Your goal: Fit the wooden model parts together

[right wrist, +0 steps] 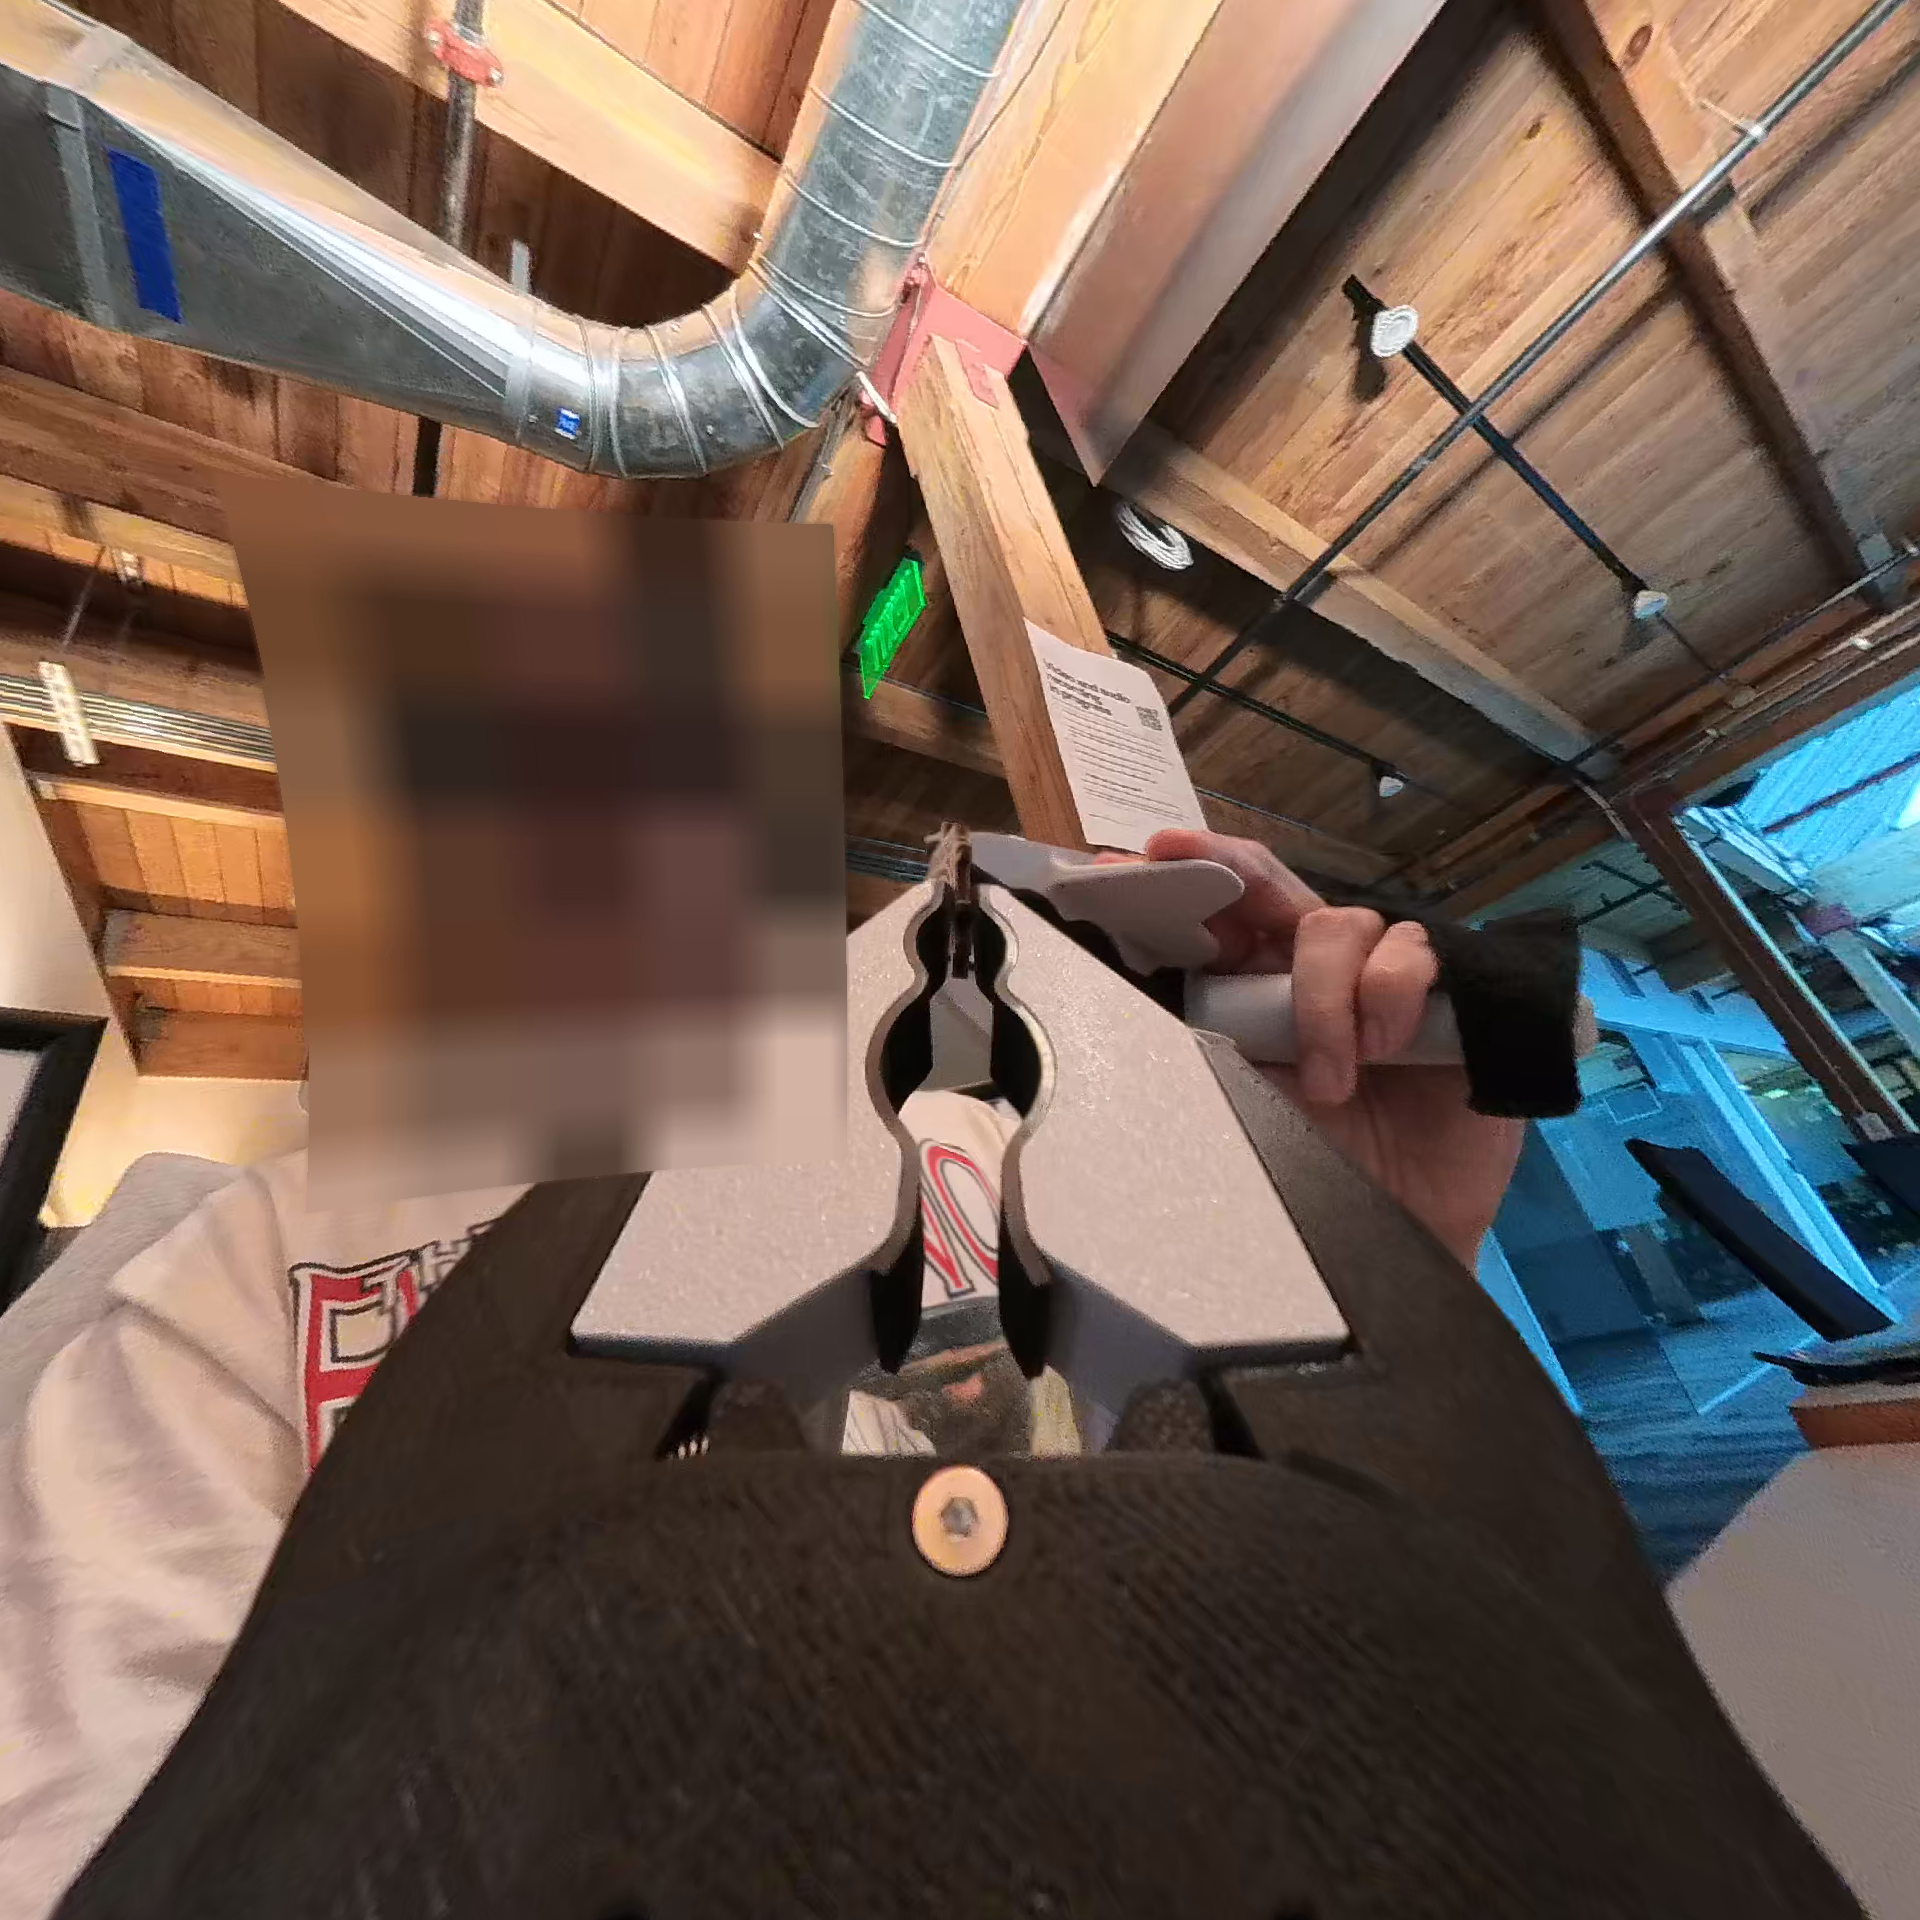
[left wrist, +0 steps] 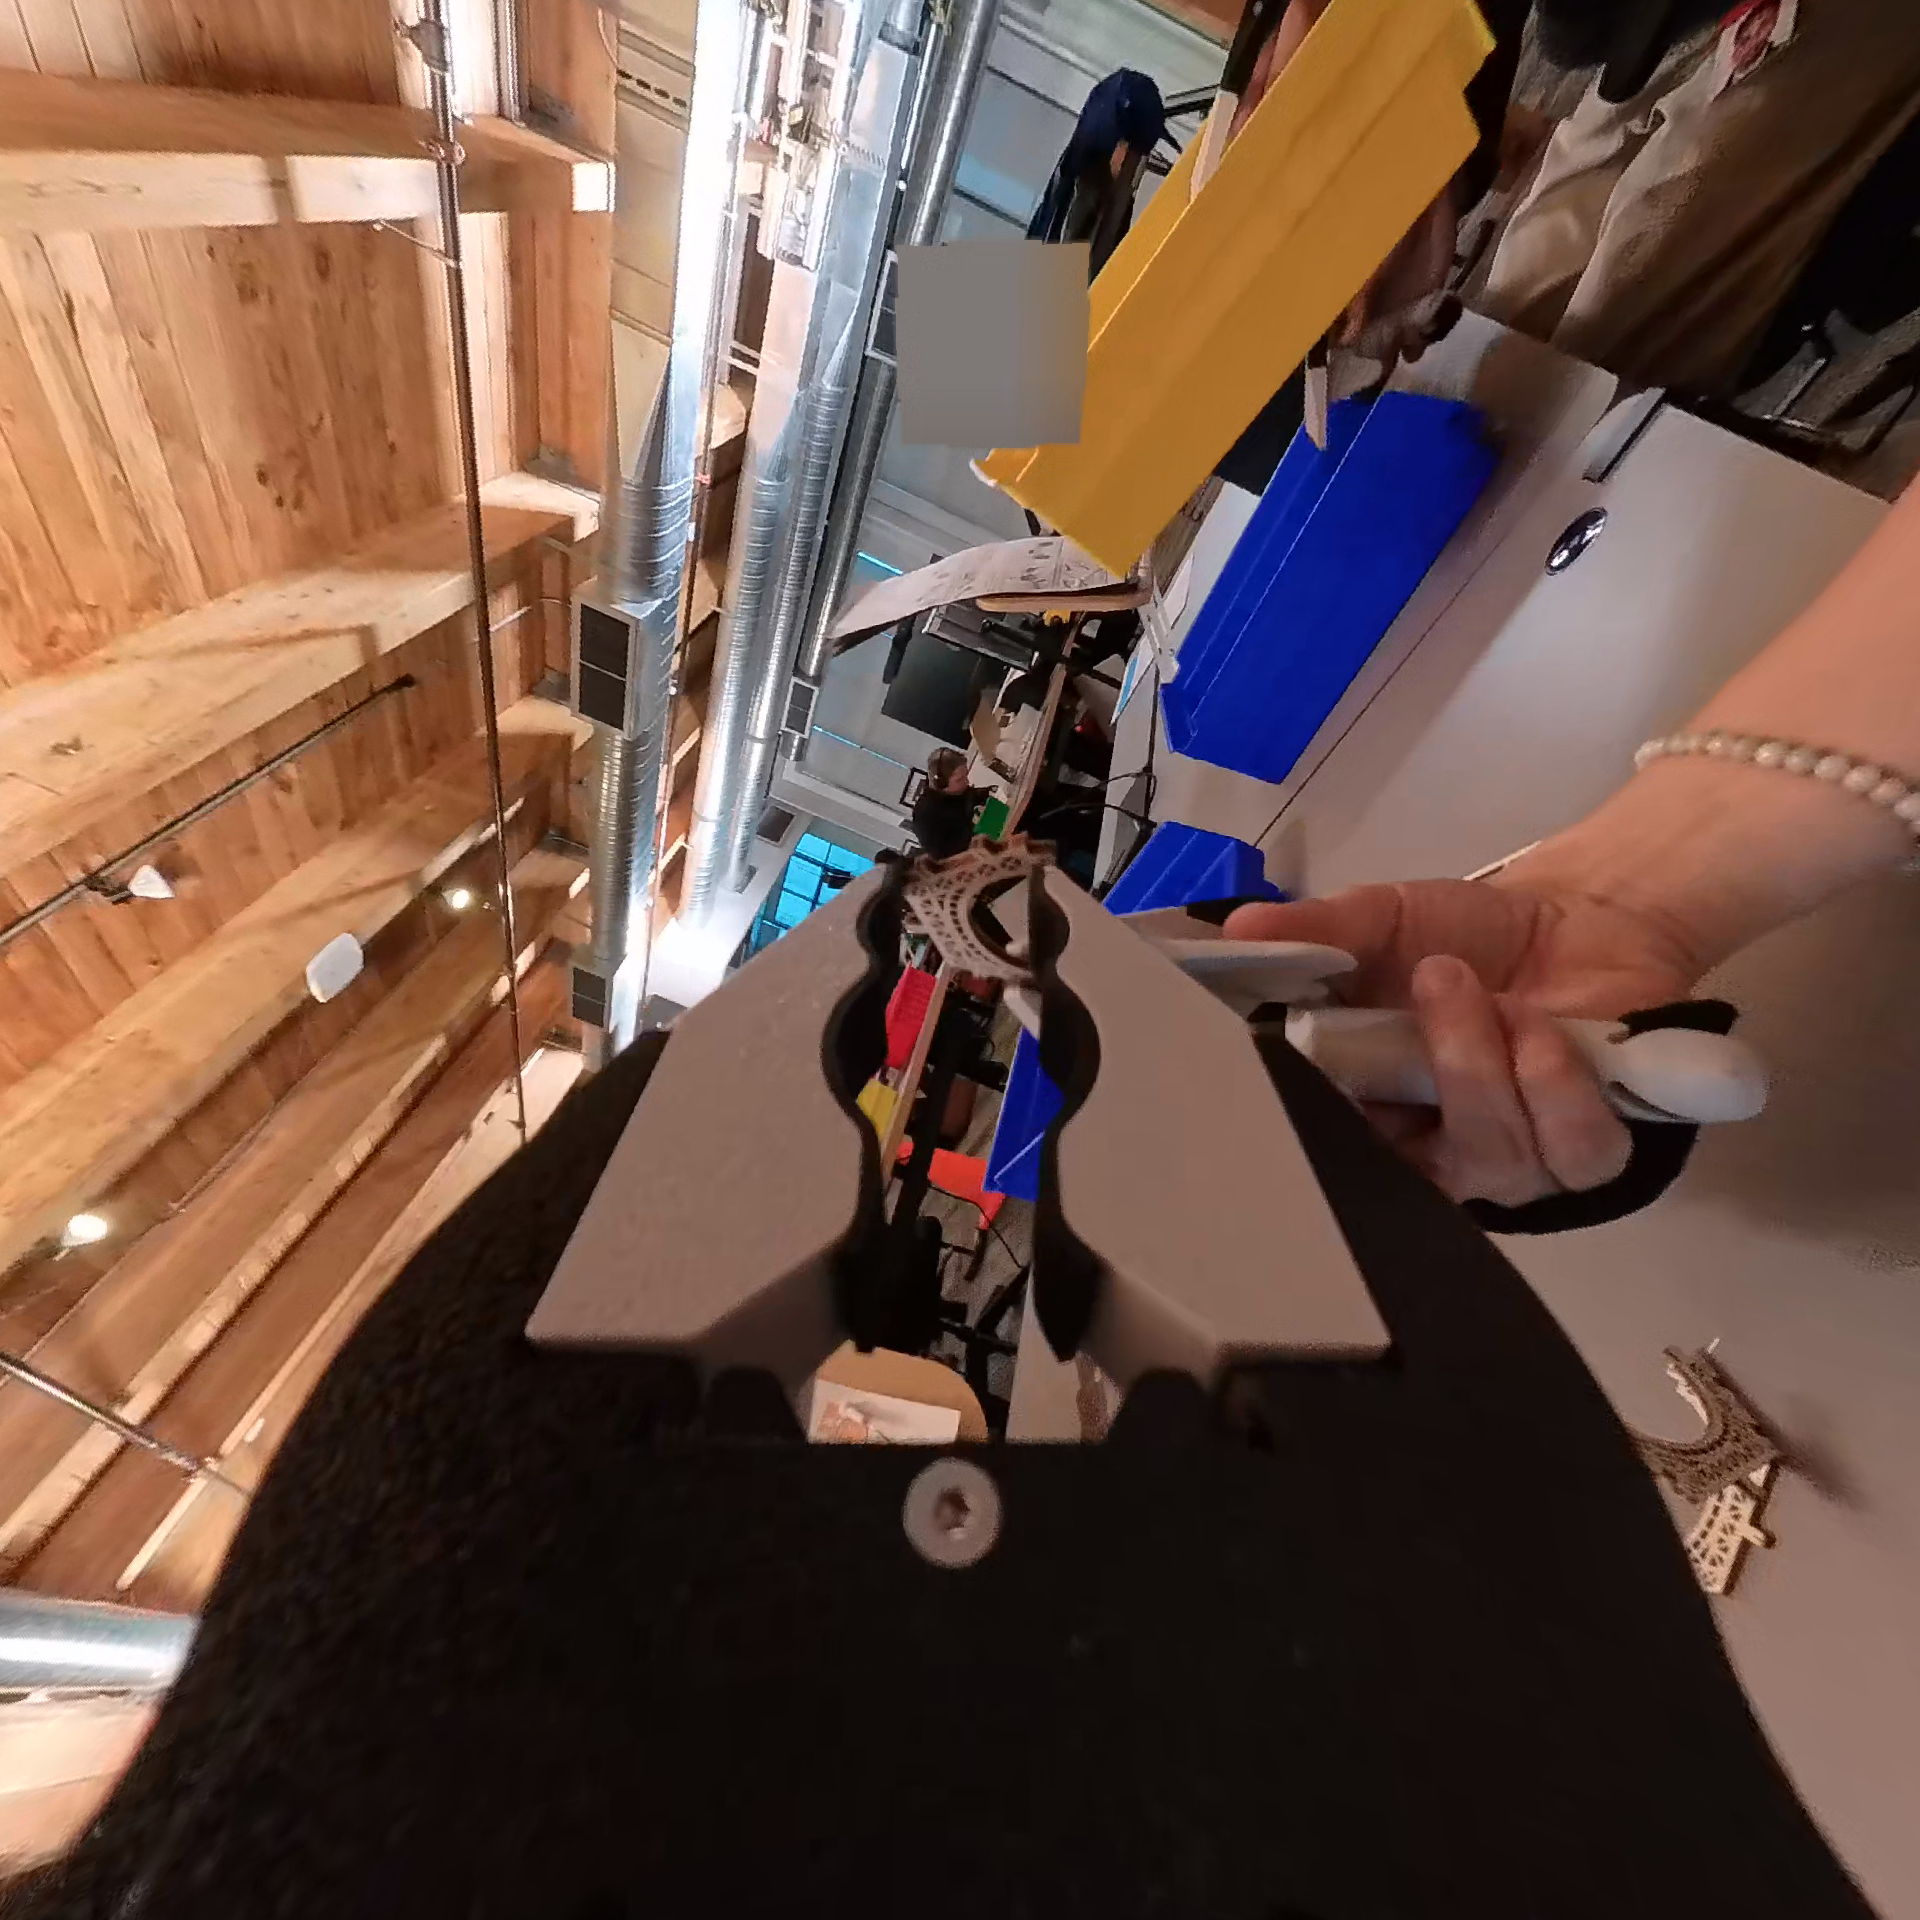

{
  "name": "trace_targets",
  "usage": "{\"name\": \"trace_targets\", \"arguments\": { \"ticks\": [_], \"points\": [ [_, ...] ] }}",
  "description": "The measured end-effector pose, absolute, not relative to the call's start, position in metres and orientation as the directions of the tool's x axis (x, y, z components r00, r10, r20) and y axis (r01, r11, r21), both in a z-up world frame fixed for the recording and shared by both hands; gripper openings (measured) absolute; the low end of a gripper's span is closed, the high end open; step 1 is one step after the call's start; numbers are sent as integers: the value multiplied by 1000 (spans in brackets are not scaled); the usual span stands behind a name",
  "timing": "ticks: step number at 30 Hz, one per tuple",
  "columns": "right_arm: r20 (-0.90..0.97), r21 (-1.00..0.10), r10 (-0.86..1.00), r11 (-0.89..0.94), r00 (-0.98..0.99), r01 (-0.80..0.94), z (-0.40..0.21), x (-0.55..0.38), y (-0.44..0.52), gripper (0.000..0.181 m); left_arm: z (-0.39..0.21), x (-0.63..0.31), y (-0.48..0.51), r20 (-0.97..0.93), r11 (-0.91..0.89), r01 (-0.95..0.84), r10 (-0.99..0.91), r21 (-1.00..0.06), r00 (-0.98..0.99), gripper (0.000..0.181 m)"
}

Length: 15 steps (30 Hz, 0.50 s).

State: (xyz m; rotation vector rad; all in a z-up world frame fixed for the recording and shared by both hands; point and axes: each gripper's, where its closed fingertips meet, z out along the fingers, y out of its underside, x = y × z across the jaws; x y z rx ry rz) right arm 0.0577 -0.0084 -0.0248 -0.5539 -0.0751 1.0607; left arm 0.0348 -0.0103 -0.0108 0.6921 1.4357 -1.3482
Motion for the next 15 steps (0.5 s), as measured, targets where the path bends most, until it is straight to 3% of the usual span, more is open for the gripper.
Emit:
{"name": "trace_targets", "arguments": {
  "ticks": [4, 7, 9, 11, 13, 15],
  "points": [
    [-329, -475, 738, 410, 589, -779, -33, 75, 2, 9, -9, 39, -10, -933, 275, 898, -215, -343, -290, 20],
    [-421, -509, 614, 449, 667, -735, -44, 96, -2, 17, -16, 62, 3, -955, 463, 837, -195, -292, -226, 20],
    [-455, -596, 458, 481, 764, -643, -52, 108, -7, 22, -36, 86, 19, -962, 616, 740, -141, -271, -236, 20],
    [-413, -767, 199, 450, 889, -457, -64, 114, -5, 24, -59, 104, 33, -940, 708, 629, -151, -319, -307, 21],
    [-265, -918, -60, 322, 962, -233, -76, 117, 2, 32, -95, 114, 41, -884, 765, 517, -144, -384, -444, 20],
    [-119, -972, -137, 218, 983, -88, -76, 106, 11, 32, -132, 122, 47, -831, 814, 434, -101, -385, -547, 20]
  ]
}}
